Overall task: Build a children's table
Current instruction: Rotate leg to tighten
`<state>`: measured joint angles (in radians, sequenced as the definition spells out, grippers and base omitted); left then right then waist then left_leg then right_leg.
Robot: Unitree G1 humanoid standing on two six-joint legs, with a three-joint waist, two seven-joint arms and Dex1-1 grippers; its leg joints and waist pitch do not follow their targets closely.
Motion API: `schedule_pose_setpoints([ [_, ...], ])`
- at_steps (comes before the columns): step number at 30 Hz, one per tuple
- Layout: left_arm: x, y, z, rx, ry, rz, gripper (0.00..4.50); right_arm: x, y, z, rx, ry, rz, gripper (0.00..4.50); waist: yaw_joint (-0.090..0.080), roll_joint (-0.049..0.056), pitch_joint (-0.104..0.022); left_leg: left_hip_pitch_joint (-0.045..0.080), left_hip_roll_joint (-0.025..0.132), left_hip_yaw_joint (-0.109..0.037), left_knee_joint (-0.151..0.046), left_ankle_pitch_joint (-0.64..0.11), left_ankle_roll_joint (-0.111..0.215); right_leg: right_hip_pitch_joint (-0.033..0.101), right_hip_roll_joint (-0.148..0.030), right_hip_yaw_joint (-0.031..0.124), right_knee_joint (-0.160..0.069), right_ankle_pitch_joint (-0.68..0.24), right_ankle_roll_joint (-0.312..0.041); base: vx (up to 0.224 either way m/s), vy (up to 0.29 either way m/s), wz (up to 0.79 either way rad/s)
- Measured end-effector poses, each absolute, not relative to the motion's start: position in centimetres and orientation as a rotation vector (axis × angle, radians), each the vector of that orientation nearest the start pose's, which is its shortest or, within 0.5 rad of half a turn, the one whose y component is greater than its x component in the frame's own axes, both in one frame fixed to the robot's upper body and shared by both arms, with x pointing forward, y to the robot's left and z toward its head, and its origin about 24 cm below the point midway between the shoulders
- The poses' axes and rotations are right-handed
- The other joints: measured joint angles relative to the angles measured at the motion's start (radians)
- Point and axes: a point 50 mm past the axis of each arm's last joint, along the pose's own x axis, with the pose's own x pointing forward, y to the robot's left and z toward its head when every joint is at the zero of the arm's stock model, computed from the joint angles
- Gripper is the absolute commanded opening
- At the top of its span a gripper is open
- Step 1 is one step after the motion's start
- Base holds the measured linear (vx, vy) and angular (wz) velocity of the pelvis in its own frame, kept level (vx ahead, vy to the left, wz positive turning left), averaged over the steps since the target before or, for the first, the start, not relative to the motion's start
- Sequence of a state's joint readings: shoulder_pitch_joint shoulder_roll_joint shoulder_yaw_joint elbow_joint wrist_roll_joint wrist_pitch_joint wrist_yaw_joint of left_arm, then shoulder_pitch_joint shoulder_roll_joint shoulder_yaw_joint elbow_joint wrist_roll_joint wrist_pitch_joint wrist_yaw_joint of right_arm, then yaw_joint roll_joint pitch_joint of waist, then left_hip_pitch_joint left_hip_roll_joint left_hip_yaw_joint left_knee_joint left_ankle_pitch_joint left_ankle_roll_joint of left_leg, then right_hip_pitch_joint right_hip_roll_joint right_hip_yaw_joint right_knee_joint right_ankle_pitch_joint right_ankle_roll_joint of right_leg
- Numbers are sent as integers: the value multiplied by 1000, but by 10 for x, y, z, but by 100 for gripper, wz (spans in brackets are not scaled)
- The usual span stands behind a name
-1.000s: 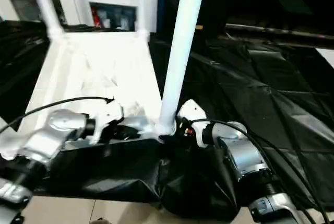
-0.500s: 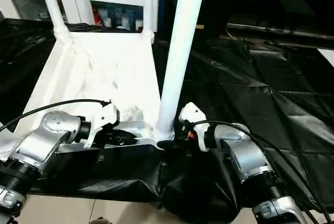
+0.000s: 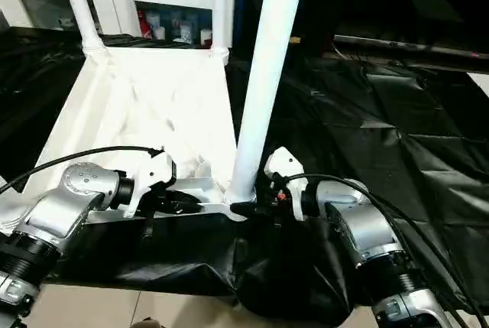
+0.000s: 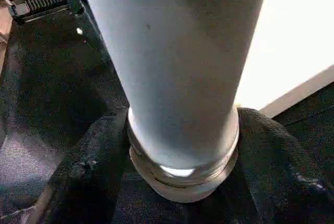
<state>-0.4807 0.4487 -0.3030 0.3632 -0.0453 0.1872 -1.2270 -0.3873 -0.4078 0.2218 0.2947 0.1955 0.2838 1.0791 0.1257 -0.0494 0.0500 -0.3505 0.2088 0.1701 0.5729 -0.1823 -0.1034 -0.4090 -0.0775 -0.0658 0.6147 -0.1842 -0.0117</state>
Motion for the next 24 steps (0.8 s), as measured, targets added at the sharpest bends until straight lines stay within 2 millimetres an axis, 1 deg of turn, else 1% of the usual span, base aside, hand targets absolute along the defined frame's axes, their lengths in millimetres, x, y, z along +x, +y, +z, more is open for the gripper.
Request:
schedule_pose_setpoints([
  [9,296,141,56,401,434,-1357,0,289,-141,49,-123,390,1190,275,0,0,0,0,0,0,1,0,0,0,0,0,2,0,0,0,0,0],
  [12,303,135,53,422,420,-1280,0,296,-137,41,-85,365,1065,274,-4,-3,-1,1,0,0,3,0,0,4,0,0,3,1,-1,0,0,0],
  [13,307,130,52,424,414,-1236,0,300,-134,37,-65,352,989,274,-11,-3,-2,3,0,0,3,0,0,5,0,0,2,1,0,0,0,0],
  [17,320,112,49,428,401,-1087,0,317,-124,30,2,328,734,274,-26,-5,-2,3,0,-1,5,1,-1,5,0,1,2,5,3,0,0,0],
  [18,322,108,49,424,400,-1065,0,319,-121,29,21,327,693,274,-27,-4,-3,3,0,-1,4,1,-1,5,0,0,1,5,4,0,0,0],
  [20,328,95,46,416,406,-990,0,327,-109,28,88,327,550,273,-32,-3,-4,4,0,-2,5,1,-1,5,0,1,2,5,3,0,0,0],
  [22,330,83,45,405,408,-944,0,334,-103,29,105,331,452,273,-35,-1,-5,3,0,-2,5,1,-1,6,0,1,1,6,3,0,0,0],
  [24,331,79,45,403,407,-928,0,335,-101,28,112,328,422,273,-34,2,-8,3,0,-2,5,1,-1,6,0,1,0,5,4,0,0,0],
])
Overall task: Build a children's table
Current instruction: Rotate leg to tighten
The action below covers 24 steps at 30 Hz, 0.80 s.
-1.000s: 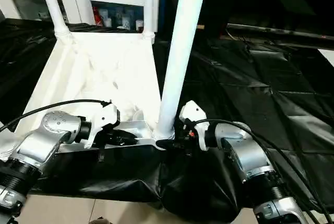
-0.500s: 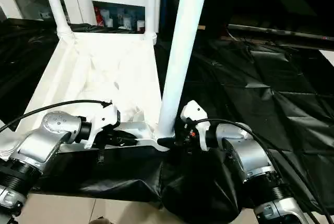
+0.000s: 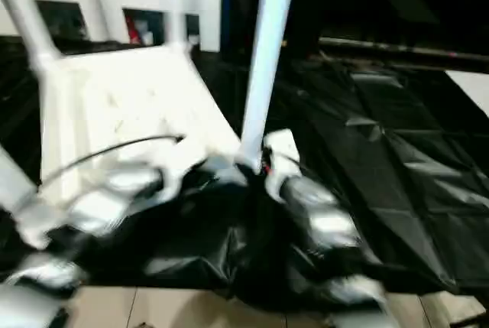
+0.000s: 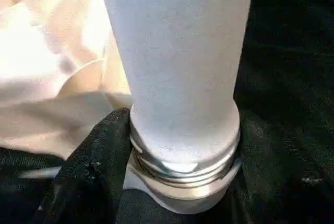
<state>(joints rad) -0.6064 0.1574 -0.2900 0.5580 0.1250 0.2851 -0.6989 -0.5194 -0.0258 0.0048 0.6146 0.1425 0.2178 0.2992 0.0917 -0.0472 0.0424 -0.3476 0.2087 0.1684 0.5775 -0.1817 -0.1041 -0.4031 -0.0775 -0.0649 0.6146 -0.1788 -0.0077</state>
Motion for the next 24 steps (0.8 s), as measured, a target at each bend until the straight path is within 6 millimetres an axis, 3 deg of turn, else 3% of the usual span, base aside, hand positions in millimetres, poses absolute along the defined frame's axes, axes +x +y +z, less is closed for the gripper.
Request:
schedule_pose_setpoints([
  [2,332,78,45,406,405,-921,0,336,-100,28,102,316,414,329,0,3,-2,-1,0,0,0,0,0,0,0,0,0,0,0,0,0,0],
  [8,333,79,45,417,399,-928,0,337,-101,28,107,312,451,379,0,3,-2,-1,0,0,0,0,0,0,0,0,-1,0,0,0,0,0],
  [15,331,96,47,428,400,-1010,0,330,-119,31,-3,320,666,379,2,5,0,-1,0,0,-3,0,0,-1,0,-1,-1,0,0,0,0,0],
  [19,323,115,51,427,405,-1140,0,320,-138,39,-110,328,856,379,7,6,1,-3,0,0,-3,0,0,-2,0,-1,-3,1,-2,0,0,0],
  [24,312,129,54,405,434,-1285,0,310,-135,54,-162,296,1065,379,22,6,1,-2,0,1,-2,-1,1,-3,0,-1,-4,0,-3,0,0,0],
])
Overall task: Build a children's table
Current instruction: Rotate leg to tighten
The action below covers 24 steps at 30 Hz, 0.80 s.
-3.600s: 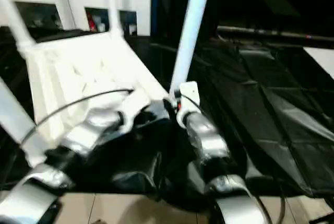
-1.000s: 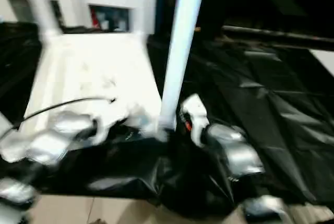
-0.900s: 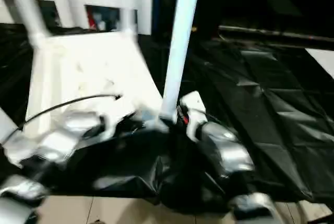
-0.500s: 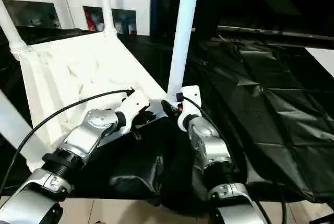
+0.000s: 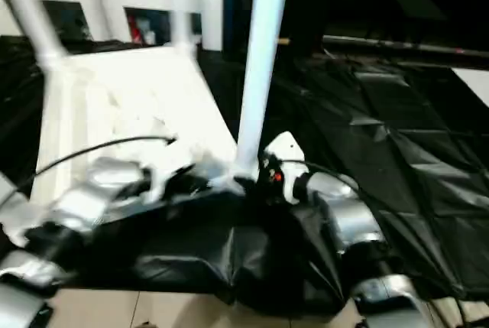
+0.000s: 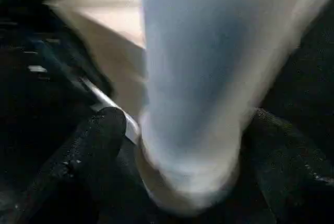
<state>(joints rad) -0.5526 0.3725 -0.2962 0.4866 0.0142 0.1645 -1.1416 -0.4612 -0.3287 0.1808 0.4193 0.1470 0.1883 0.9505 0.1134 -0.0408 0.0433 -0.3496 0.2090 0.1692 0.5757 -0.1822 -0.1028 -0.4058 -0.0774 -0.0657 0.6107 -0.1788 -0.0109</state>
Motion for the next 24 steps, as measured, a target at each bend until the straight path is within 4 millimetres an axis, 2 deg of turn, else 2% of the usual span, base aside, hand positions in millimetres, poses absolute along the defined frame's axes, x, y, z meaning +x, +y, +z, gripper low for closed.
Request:
schedule_pose_setpoints([
  [5,305,134,55,391,457,-1373,0,303,-137,57,-168,300,1152,379,16,-1,1,-1,0,1,2,-2,3,0,-2,0,0,0,-1,0,0,0],
  [16,302,140,54,375,472,-1396,0,294,-138,51,-166,351,1231,379,13,-1,1,0,0,1,2,-2,3,0,-2,0,0,-1,0,0,0,0],
  [18,302,140,54,376,471,-1396,0,294,-137,51,-169,355,1234,354,14,-1,1,-1,0,1,2,-2,3,0,-2,0,0,-1,0,0,0,0],
  [21,302,140,54,376,472,-1397,0,294,-138,51,-177,356,1227,341,15,-1,1,0,0,1,2,-2,3,0,-2,0,0,-1,0,0,0,0],
  [22,302,140,54,377,471,-1397,0,294,-138,51,-178,357,1227,312,15,-1,1,0,0,1,3,-2,3,0,-2,0,0,-1,0,0,0,0],
  [24,302,140,54,378,471,-1398,0,294,-138,51,-179,356,1225,304,15,-1,1,0,0,1,3,-2,3,0,-2,0,0,-1,0,0,0,0],
])
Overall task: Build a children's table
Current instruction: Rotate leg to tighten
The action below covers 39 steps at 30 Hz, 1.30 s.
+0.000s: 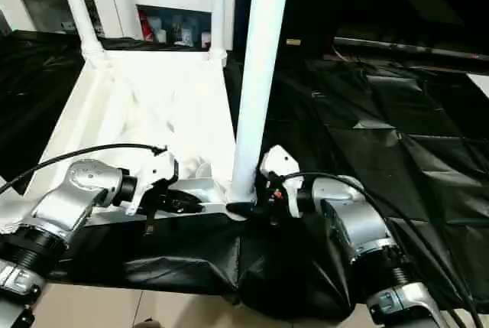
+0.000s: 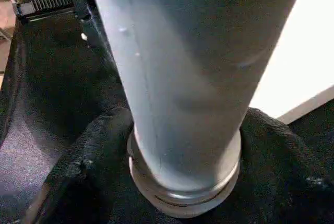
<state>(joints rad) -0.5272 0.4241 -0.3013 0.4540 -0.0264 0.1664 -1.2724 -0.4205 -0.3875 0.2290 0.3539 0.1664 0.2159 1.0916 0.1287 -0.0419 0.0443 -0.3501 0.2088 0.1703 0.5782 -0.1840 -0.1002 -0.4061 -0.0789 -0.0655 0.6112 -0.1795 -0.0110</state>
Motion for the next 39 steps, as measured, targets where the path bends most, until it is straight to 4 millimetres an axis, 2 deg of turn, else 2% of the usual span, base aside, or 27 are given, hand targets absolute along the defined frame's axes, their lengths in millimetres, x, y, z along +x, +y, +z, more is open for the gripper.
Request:
schedule_pose_setpoints([
  [2,302,140,54,378,471,-1398,0,294,-138,51,-178,356,1223,281,0,0,0,0,0,0,0,0,0,0,0,0,0,0,0,0,0,0],
  [9,302,140,54,390,461,-1388,0,293,-137,48,-167,352,1205,272,0,0,0,0,0,0,0,0,0,0,0,0,0,0,0,0,0,0],
  [11,305,135,52,402,446,-1336,0,297,-134,43,-124,333,1120,272,-2,-1,-1,1,0,0,0,0,0,3,0,0,1,0,0,0,0,0],
  [14,316,124,49,402,425,-1200,0,310,-130,34,-39,309,892,270,-16,-2,0,2,0,-1,0,0,0,4,0,1,1,0,4,0,0,0],
  [17,324,110,46,384,417,-1085,0,321,-122,29,43,309,697,270,-22,-3,-1,3,0,-2,-1,0,0,4,0,0,2,0,5,0,0,0],
  [23,335,78,43,362,414,-932,0,338,-104,30,64,304,413,270,-29,3,-6,2,-1,-2,-1,0,0,4,-1,2,0,0,5,0,0,0],
  [24,335,76,42,360,413,-923,0,339,-103,29,58,301,402,270,-29,4,-8,2,-1,-2,-1,0,0,4,-1,2,0,0,5,0,0,0],
  [25,336,75,42,359,411,-919,0,339,-103,30,50,298,400,325,-28,6,-9,2,-1,-2,-1,0,0,4,-1,2,0,-1,7,0,0,0],
  [28,336,74,42,356,409,-917,0,340,-102,30,49,291,401,339,-28,9,-11,2,-1,-1,-2,0,0,4,-1,2,0,-1,6,0,0,0],
  [31,336,77,43,364,405,-923,0,341,-103,31,41,287,431,376,-28,9,-11,1,-1,-1,-2,0,0,4,-1,2,0,-1,6,0,0,0],
  [36,335,88,44,380,402,-977,0,335,-116,32,-13,290,596,376,-26,9,-10,1,-1,-1,-4,0,0,3,-1,1,-1,-3,9,0,0,0],
  [39,333,103,46,395,402,-1031,0,327,-125,34,-59,293,721,376,-26,10,-8,1,-1,-1,-5,0,0,3,0,1,-1,-3,9,0,0,0],
])
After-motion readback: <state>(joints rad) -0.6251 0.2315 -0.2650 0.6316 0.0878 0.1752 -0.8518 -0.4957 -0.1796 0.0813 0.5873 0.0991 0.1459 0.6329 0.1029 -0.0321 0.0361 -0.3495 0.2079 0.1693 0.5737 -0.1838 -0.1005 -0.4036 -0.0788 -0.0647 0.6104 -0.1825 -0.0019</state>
